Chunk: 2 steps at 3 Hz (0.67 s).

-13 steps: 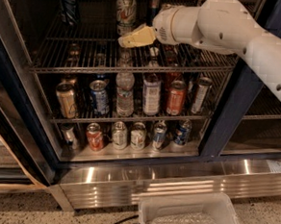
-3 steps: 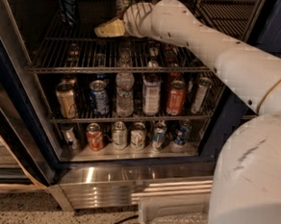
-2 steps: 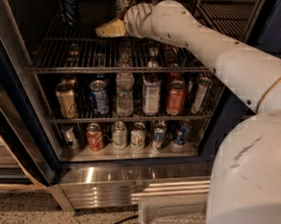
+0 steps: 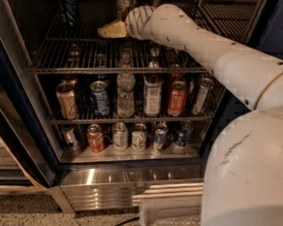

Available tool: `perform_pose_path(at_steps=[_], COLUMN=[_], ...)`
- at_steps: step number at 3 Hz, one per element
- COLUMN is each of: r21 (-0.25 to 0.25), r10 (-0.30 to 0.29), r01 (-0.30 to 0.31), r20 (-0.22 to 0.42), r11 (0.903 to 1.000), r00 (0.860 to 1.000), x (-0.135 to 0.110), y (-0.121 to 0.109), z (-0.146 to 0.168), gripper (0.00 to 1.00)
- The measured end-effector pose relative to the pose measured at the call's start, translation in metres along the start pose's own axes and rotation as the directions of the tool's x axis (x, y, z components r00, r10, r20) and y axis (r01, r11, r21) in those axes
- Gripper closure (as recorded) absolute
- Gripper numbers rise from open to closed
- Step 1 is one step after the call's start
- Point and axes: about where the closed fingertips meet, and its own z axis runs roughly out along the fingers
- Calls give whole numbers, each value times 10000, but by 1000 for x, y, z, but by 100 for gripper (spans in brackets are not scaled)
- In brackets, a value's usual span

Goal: Pick 7up can from top shelf of fridge

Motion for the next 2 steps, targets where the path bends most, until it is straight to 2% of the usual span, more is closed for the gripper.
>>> perform_pose_path(at_steps=[1,2], r21=[216,375], r10=[157,296], r01=[-157,-296], r20=[-30,21], r11=[9996,9989], r00=[9999,9996], x=[5,7], y=[-5,-8], z=[3,4], gripper=[0,18])
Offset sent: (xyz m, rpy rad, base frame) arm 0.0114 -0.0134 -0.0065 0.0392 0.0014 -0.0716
